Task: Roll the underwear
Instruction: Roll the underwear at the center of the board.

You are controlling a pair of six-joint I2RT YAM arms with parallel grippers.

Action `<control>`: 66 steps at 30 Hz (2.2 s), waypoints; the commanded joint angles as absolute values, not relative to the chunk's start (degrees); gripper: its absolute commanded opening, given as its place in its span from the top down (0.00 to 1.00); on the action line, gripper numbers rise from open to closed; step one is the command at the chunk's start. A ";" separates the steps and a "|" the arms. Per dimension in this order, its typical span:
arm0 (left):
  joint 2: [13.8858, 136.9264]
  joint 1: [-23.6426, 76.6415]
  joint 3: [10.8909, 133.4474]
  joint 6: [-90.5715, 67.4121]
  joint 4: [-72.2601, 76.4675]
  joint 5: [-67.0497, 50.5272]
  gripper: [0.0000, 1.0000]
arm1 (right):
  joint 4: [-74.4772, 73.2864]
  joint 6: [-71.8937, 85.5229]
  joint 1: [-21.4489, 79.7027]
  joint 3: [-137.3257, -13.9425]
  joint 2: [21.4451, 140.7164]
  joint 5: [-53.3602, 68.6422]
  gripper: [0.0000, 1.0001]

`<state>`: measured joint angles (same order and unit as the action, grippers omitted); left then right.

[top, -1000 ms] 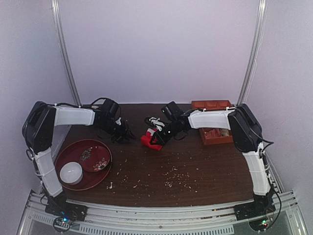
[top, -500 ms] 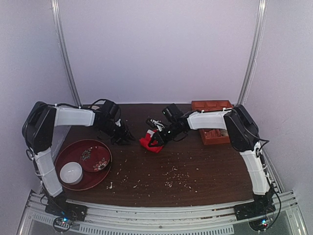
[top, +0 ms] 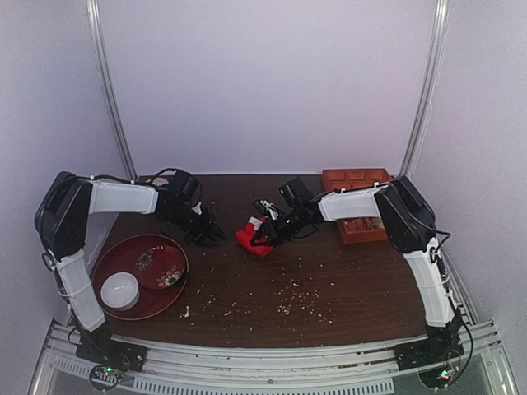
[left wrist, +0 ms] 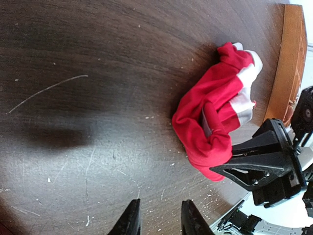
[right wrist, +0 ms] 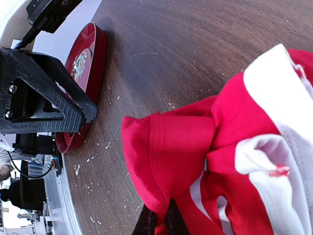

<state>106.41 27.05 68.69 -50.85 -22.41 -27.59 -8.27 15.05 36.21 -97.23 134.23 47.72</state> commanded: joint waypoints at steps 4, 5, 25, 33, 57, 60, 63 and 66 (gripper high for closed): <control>104.11 26.82 67.61 -52.10 -20.74 -26.72 0.70 | -7.77 21.93 34.95 -95.05 136.18 47.09 1.00; 103.96 26.85 67.27 -52.37 -20.40 -26.72 0.70 | -6.77 22.81 34.78 -94.67 136.03 47.31 1.00; 104.29 28.28 68.15 -54.78 -19.31 -25.04 0.70 | 12.40 44.60 29.15 -88.94 138.79 55.96 1.00; 106.18 29.36 70.12 -55.36 -18.55 -25.04 0.70 | 12.67 44.88 28.98 -88.86 139.00 58.24 1.00; 102.86 30.18 65.20 -51.74 -16.75 -24.24 0.68 | 16.33 46.11 33.84 -89.21 138.76 73.06 1.00; 101.88 30.64 61.48 -52.76 -12.50 -25.37 0.66 | 16.57 46.36 34.46 -89.46 138.61 73.32 1.00; 101.19 31.22 58.86 -54.48 -9.19 -26.42 0.66 | 16.53 46.54 35.21 -89.60 138.38 73.46 1.00; 100.28 31.86 57.54 -54.79 -9.06 -26.10 0.66 | 12.50 43.89 36.04 -89.54 137.66 72.47 1.00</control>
<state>102.63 30.85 59.29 -54.04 -13.30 -25.17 15.94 45.91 35.03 -89.93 137.75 71.88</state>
